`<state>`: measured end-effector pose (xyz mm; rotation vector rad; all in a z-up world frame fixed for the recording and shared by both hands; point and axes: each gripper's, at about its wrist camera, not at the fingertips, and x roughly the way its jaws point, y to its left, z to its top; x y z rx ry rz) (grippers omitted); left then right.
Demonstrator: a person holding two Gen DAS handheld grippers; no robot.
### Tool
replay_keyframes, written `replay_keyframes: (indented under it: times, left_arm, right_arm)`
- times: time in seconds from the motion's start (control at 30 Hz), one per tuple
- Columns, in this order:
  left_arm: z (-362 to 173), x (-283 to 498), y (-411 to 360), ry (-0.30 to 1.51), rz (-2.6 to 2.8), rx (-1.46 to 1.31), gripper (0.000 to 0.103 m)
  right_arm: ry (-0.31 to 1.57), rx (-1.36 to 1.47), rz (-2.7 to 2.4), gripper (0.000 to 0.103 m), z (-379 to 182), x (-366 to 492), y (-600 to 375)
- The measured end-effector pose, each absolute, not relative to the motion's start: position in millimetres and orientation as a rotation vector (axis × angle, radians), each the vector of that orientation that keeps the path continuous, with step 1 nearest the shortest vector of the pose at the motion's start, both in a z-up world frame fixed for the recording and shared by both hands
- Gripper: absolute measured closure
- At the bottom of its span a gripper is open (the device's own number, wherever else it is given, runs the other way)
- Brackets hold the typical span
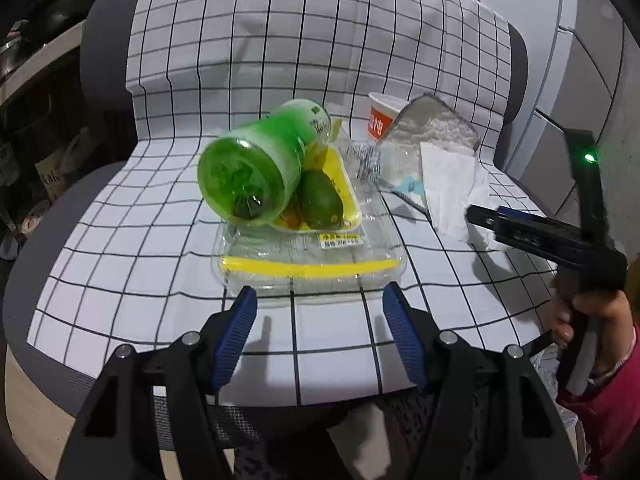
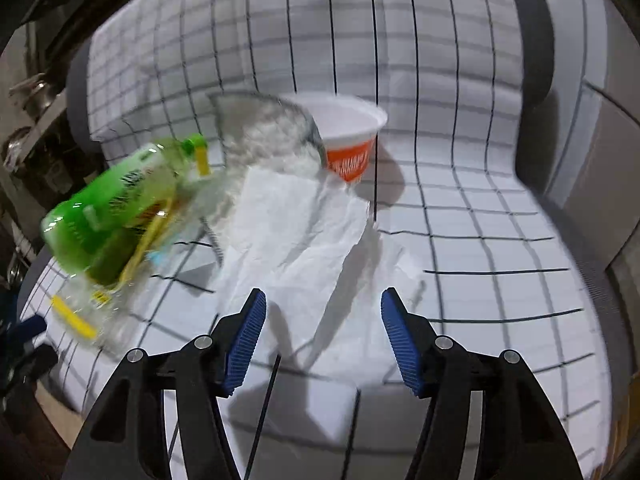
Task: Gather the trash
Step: 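Grasp the white tissue with the right tool and lift it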
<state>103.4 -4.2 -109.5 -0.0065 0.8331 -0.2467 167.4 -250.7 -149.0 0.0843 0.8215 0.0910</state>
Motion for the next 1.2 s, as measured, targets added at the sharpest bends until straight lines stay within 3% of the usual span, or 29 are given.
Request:
replay_keyframes:
  times: [0.03,0.1,0.17,0.37,0.53,0.73,0.77,0.8,0.87,1.03,1.2]
  left_arm:
    - [-111.1,103.1,-4.7,0.837,-0.248,-0.005,0.039]
    - [-112.4,99.8,-5.4,0.836,-0.255,-0.002,0.039]
    - [-111.4,97.4,-7.5,0.832,-0.261,0.002,0.039]
    - [-105.1,90.2,-21.1,0.816,-0.292,0.013,0.039]
    - [-103.1,85.0,-38.7,0.811,-0.322,0.025,0.039]
    - [-104.4,81.1,-53.3,0.82,-0.332,0.051,0.039]
    - [-104.9,80.9,-54.9,0.822,-0.33,0.056,0.039]
    - [-105.4,81.1,-55.9,0.824,-0.33,0.058,0.039]
    - [-105.5,81.6,-58.0,0.828,-0.326,0.059,0.039]
    - [-107.2,83.2,-66.7,0.836,-0.33,0.064,0.039]
    - [-108.6,78.6,-75.9,0.841,-0.348,0.081,0.039]
  right_arm:
    - [0.823,0.082,0.1,0.045,-149.9,166.8,-248.9]
    - [0.814,0.084,0.11,0.088,-147.5,159.3,-248.4]
    - [0.785,0.099,0.11,0.101,-140.7,146.2,-252.2]
    - [0.65,0.132,0.109,0.102,-96.1,79.5,-283.6]
    - [0.729,0.304,0.216,0.102,-97.2,58.7,-321.3]
    - [0.895,0.175,-0.04,0.093,-134.9,69.3,-344.7]
    - [0.903,0.165,-0.053,0.078,-138.0,68.7,-346.5]
    - [0.9,0.153,-0.063,0.055,-139.0,67.1,-347.1]
    - [0.853,0.129,-0.063,0.04,-135.3,59.2,-345.2]
    - [0.757,0.067,0.012,0.039,-125.9,57.5,-327.7]
    - [0.838,0.053,0.024,0.039,-145.2,89.2,-314.2]
